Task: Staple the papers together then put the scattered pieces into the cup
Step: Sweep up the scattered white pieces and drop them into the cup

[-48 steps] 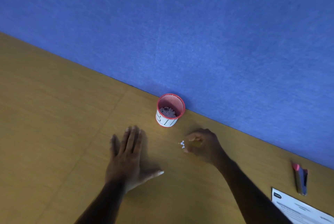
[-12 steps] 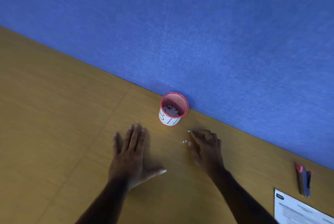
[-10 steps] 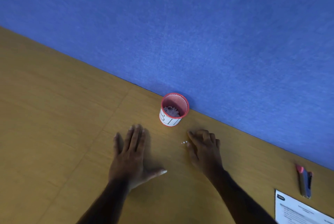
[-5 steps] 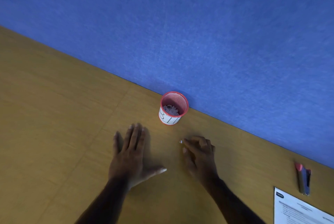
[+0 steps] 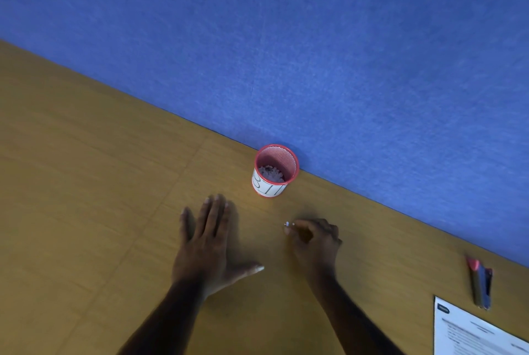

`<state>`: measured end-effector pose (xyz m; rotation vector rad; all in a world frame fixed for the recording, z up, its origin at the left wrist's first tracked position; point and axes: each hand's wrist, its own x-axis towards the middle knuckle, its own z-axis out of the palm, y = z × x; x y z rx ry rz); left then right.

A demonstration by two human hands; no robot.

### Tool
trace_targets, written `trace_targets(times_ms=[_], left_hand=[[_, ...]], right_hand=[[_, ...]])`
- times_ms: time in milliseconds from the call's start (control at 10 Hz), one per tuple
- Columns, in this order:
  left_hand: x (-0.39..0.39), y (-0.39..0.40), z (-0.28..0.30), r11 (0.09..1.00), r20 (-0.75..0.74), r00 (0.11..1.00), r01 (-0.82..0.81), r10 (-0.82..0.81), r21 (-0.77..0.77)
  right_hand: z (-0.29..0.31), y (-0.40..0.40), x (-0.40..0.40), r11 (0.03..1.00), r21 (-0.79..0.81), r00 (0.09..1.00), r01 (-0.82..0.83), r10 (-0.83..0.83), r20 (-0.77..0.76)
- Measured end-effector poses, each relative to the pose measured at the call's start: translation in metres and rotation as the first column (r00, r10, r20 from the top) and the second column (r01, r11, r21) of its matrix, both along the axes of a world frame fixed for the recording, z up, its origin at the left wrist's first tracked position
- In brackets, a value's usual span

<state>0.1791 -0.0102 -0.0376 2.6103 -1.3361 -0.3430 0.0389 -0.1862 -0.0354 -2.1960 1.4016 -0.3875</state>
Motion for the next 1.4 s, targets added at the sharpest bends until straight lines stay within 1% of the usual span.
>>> trace_targets(times_ms=[300, 400, 500, 600, 800, 900, 1000, 1100, 1200, 1300, 1400], left_hand=[[0.001, -0.001, 0.001, 1.000, 0.005, 1.000, -0.001, 0.001, 0.007], [0.000, -0.001, 0.001, 1.000, -0.001, 1.000, 0.002, -0.002, -0.018], [0.000, -0.002, 0.001, 1.000, -0.003, 1.000, -0.004, 0.004, -0.011], [0.000, -0.002, 0.001, 1.000, -0.004, 1.000, -0.006, 0.006, -0.009], [0.001, -0.002, 0.001, 1.000, -0.003, 1.000, -0.006, 0.006, -0.008], [0.001, -0.001, 0.002, 1.000, -0.003, 1.000, -0.005, 0.005, -0.008], [0.001, -0.002, 0.001, 1.000, -0.003, 1.000, -0.004, 0.004, -0.014], [0.001, -0.002, 0.001, 1.000, -0.003, 1.000, -0.005, 0.005, -0.016], [0.001, -0.002, 0.001, 1.000, -0.002, 1.000, -0.003, 0.003, -0.015], [0.001, -0.002, 0.000, 1.000, -0.003, 1.000, -0.002, 0.002, -0.019], [0.000, -0.001, 0.000, 1.000, -0.001, 1.000, -0.003, 0.003, -0.013]], right_hand=[[0.008, 0.005, 0.006, 0.997, 0.001, 0.997, -0.072, 0.072, 0.013], [0.010, 0.004, 0.007, 0.994, -0.029, 0.994, -0.110, 0.110, -0.004], [0.009, 0.002, 0.008, 0.987, -0.052, 0.988, -0.152, 0.151, -0.025], [0.008, 0.000, 0.007, 0.973, -0.109, 0.978, -0.205, 0.200, -0.055], [0.004, -0.002, 0.005, 0.925, -0.207, 0.948, -0.317, 0.300, -0.110], [0.003, -0.003, 0.005, 0.878, -0.278, 0.919, -0.390, 0.356, -0.166], [0.004, -0.005, 0.005, 0.845, -0.294, 0.892, -0.446, 0.391, -0.228], [0.006, -0.011, 0.008, 0.877, -0.213, 0.899, -0.430, 0.394, -0.191], [0.018, -0.020, 0.012, 0.961, -0.033, 0.958, -0.276, 0.278, 0.074], [0.050, -0.029, 0.025, 0.977, 0.184, 0.936, -0.103, 0.032, 0.350], [0.085, -0.039, 0.045, 0.974, 0.191, 0.878, -0.117, 0.012, 0.478]])
